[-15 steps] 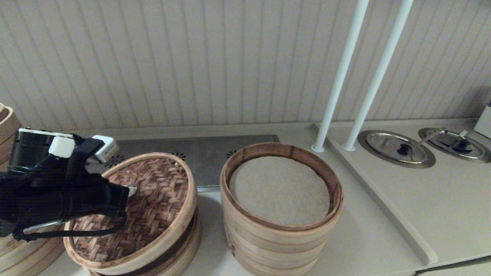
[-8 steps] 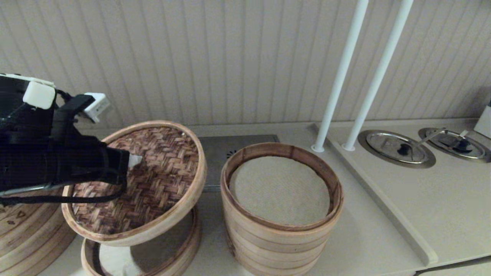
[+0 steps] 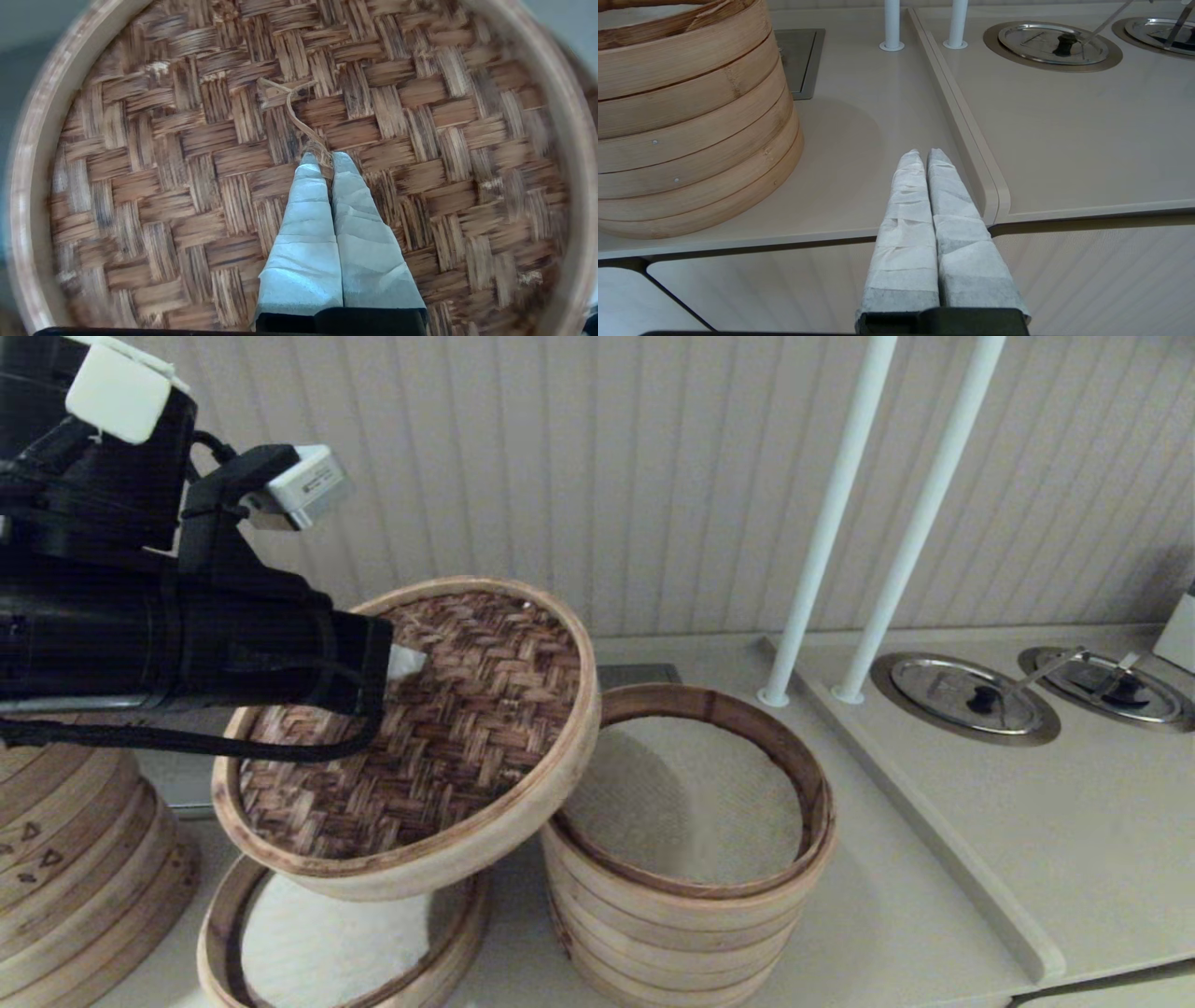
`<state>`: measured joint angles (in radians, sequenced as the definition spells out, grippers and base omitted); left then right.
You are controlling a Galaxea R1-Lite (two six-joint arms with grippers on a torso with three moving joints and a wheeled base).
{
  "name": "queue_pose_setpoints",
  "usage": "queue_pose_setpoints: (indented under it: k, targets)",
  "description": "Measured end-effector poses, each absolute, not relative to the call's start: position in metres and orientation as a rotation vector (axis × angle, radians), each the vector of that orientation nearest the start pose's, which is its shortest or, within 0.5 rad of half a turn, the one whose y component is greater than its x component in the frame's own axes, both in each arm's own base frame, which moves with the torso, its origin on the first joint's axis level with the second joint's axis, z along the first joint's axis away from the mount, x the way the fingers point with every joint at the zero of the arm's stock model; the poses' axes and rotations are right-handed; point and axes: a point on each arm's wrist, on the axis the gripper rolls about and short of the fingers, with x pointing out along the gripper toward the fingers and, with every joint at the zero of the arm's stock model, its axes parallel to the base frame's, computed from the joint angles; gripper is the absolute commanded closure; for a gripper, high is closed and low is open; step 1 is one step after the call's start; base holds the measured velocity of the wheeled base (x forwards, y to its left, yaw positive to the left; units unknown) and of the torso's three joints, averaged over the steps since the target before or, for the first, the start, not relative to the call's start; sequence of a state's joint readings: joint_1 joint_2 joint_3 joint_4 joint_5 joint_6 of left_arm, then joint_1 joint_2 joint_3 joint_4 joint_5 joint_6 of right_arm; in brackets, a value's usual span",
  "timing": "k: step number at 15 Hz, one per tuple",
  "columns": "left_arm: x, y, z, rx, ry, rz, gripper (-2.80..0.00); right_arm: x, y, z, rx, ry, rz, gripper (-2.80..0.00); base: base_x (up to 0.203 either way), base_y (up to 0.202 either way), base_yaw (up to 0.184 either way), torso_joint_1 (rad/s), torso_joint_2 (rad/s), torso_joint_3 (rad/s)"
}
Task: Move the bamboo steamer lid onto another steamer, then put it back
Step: Put the steamer
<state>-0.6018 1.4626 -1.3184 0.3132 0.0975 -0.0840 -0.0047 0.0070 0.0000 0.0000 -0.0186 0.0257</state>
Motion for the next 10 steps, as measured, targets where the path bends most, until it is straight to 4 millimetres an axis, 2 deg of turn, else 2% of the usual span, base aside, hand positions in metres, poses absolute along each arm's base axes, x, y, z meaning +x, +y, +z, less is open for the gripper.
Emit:
queue_pose_setpoints:
  k: [3,7,10]
  targets:
    - [0.203,-0.169,0.309,0.088,0.433,-0.541,0.0,-0.022,0.0,0.076,0.026,0.007,-0.023,0.0,0.0,0.0,0.0,0.0,0.0,0.0]
    - [0.21,-0.208,0.306,0.091,0.44,-0.621,0.0,-0.022,0.0,0.076,0.026,0.007,-0.023,0.0,0.0,0.0,0.0,0.0,0.0,0.0]
    - [0.219,-0.229,0.305,0.096,0.432,-0.647,0.0,-0.022,0.0,0.076,0.026,0.007,-0.023,0.0,0.0,0.0,0.0,0.0,0.0,0.0]
